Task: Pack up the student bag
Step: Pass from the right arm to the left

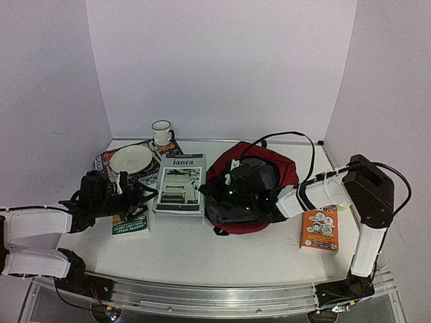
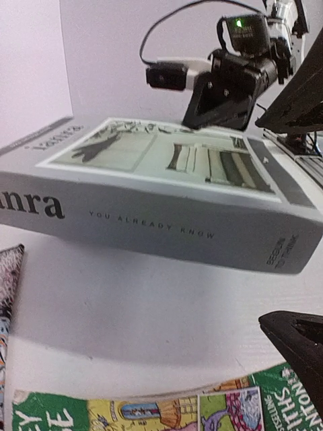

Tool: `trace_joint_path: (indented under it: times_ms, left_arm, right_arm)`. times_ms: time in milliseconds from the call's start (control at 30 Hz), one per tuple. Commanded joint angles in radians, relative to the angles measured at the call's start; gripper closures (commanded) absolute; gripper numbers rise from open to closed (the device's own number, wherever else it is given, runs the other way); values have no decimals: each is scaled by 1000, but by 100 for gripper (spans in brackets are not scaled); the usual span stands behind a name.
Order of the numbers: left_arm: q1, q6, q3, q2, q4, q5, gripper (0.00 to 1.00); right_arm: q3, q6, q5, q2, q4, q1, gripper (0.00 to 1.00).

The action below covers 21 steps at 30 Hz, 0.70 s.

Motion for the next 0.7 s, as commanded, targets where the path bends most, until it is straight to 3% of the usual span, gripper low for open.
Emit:
trace_joint_path:
  times_ms: [0, 367, 667]
  left_arm:
    - [3, -134, -35, -31, 163, 30, 7]
    - [2, -279, -99, 46, 493, 59, 9]
    - [-6, -325, -103, 71, 637, 21, 28]
  right_arm:
    - [-15, 74, 59, -25, 258, 14, 100]
    - [-24, 81, 111, -25, 357, 32, 100]
    - [-35, 96, 135, -10, 417, 46, 100]
